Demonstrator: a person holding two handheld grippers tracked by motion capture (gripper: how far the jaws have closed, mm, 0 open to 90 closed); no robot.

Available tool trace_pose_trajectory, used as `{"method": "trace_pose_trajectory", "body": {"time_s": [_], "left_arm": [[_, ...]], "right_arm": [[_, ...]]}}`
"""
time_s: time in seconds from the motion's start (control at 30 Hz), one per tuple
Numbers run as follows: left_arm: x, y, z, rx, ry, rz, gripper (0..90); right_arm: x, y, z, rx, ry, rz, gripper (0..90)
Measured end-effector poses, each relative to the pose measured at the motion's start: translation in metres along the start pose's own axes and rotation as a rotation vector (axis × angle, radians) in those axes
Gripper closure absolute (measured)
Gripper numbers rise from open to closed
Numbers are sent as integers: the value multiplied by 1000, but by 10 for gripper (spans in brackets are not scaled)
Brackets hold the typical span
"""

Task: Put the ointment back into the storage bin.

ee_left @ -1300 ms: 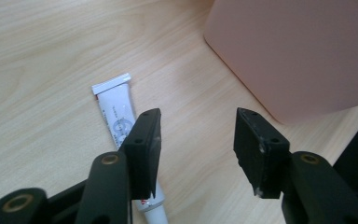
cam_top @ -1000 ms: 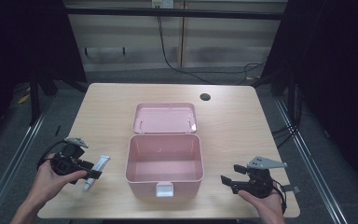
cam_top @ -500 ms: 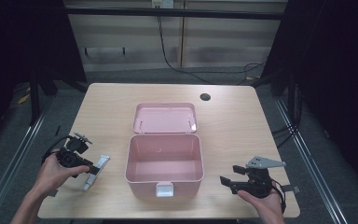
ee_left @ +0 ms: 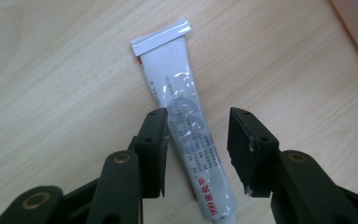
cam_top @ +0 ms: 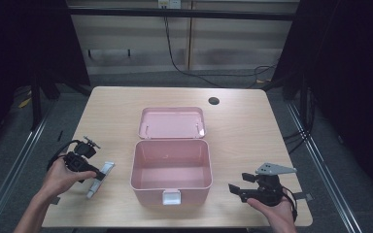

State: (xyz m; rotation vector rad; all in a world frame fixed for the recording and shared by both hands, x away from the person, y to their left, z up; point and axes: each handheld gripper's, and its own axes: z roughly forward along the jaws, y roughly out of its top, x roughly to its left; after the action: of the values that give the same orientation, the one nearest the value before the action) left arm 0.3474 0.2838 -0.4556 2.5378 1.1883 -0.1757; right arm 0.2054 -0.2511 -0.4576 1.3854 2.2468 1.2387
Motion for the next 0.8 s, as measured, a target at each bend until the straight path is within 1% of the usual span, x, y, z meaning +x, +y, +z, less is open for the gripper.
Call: {"method": "trace_pose_trajectory", "body": {"time_s": [0.03,0.1,0.13,0.23,0.3,0.33,0.4,0.5,0.53,0.57,0.6,0.63,0.73,0.8], "left_arm": [[1,0,1,-3,2,-3,596],[2,-1,5,20,27,2,608],[2,-1,6,23,31,2,610],[1,-1,9,29,27,0,626],[0,0,11,47,38,10,645],[0,1,11,49,38,21,657],[-2,2,12,51,39,28,673],[-5,3,13,59,60,56,689],[-5,3,13,68,61,72,690],[-7,3,14,61,73,67,691],[-7,4,14,75,72,84,690],[-8,5,14,81,76,89,690],[-12,7,15,101,103,113,689],[-16,8,16,112,131,139,687]], "right_arm": [[0,0,0,-2,1,-1,283],[0,0,0,-2,1,-1,280],[0,0,0,0,5,0,280],[0,0,0,0,4,3,280],[0,0,1,1,6,2,279],[0,0,1,2,4,2,280],[0,0,1,1,7,-2,279],[0,0,1,10,7,3,279],[0,0,2,16,6,1,278],[0,0,2,20,9,1,277],[0,0,2,20,9,0,278],[1,0,2,18,6,1,278],[1,0,2,16,3,1,278],[1,0,2,16,4,0,278]]}}
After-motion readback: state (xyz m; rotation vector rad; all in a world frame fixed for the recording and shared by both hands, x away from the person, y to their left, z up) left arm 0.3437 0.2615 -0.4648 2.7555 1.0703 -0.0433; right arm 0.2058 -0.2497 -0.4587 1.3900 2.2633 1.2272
